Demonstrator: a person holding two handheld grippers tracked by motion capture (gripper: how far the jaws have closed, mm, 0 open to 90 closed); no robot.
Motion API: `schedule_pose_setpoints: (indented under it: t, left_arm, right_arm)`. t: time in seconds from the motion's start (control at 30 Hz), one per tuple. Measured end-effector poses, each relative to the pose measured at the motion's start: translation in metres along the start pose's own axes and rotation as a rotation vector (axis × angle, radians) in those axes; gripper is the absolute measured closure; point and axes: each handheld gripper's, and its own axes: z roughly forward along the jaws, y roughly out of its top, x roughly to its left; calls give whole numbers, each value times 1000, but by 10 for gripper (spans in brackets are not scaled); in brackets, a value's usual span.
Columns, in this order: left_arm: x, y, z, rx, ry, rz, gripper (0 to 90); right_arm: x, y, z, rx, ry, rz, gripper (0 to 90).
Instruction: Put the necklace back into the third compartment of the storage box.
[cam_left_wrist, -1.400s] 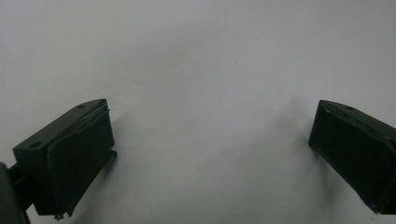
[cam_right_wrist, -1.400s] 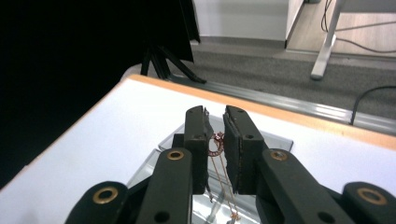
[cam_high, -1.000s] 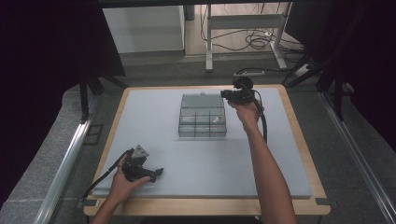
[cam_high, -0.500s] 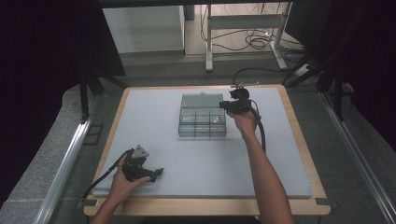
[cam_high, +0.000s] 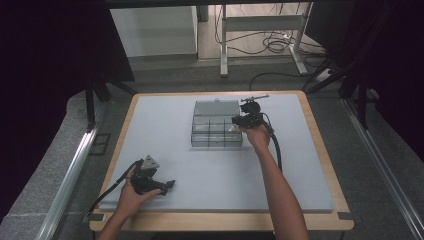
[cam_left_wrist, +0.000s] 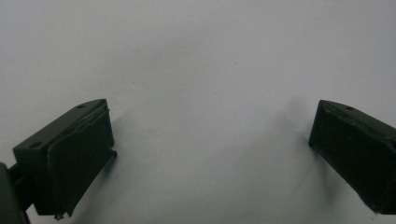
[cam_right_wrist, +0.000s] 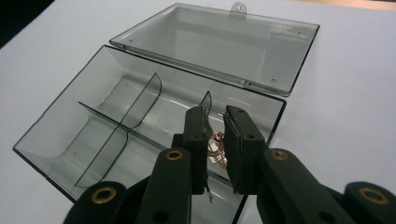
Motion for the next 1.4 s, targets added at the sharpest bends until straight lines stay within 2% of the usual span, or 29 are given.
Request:
schedule_pose_setpoints:
  t: [0.13, 0.33, 0.47, 0.77, 0.97, 1.07, 1.1, 1.13, 1.23, 1.27, 1.33, 1.4]
  left_arm:
    - [0, 0, 0, 0, 0, 0, 0]
    - [0, 0, 0, 0, 0, 0, 0]
    - [0, 0, 0, 0, 0, 0, 0]
    - [0, 0, 0, 0, -1, 1, 0]
    - [0, 0, 0, 0, -1, 2, 0]
    - [0, 0, 0, 0, 0, 2, 0]
    - [0, 0, 0, 0, -1, 1, 0]
    - [0, 0, 0, 0, -1, 1, 0]
    - [0, 0, 0, 0, 0, 1, 0]
    - [0, 0, 0, 0, 0, 2, 0]
    - [0, 0, 0, 0, 1, 2, 0]
    - [0, 0, 0, 0, 0, 2, 0]
  right_arm:
    - [1, -1, 3, 4, -3, -4, 770]
    - [-1, -4, 5, 8, -8, 3, 697]
    - [-1, -5, -1, -2, -6, -9, 640]
    - [-4, -10, -17, -12, 7, -28, 576]
    - [-6, -25, -40, -27, 25, -55, 547]
    - [-7, -31, -50, -48, 11, -63, 547]
    - [-10, -41, -62, -69, 14, -63, 547]
    - [-10, -41, -62, -69, 14, -63, 547]
    - [-14, -56, -79, -83, 11, -70, 545]
    - [-18, -67, -91, -94, 9, -68, 545]
    - [-19, -71, -95, -98, 12, -68, 544]
    - [-24, -92, -110, -99, 14, -65, 541]
